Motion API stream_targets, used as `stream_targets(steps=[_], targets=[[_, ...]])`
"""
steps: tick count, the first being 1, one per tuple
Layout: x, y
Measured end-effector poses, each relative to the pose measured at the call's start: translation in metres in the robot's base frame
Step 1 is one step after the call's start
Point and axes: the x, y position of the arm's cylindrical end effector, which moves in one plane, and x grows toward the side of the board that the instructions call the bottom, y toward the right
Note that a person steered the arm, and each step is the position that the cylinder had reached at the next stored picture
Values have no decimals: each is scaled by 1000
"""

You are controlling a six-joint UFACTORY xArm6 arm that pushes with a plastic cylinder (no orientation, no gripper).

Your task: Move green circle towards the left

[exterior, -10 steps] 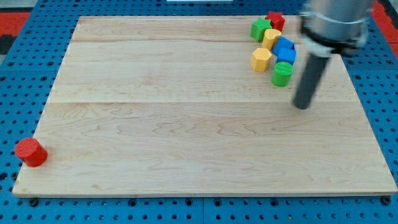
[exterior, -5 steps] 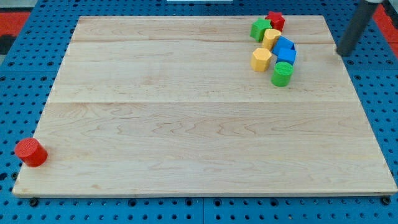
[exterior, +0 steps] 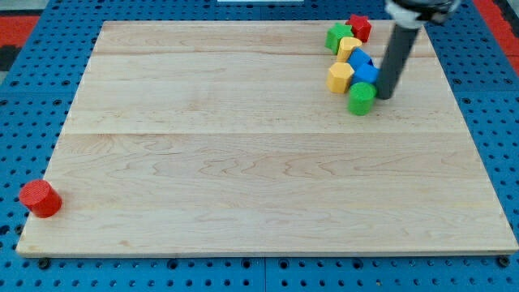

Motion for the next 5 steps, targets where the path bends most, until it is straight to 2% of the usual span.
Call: stream_targets(steps=[1, 2, 3, 4, 5], targets=[[5, -115], [-1, -96], [3, -34], [54, -66], [62, -168]])
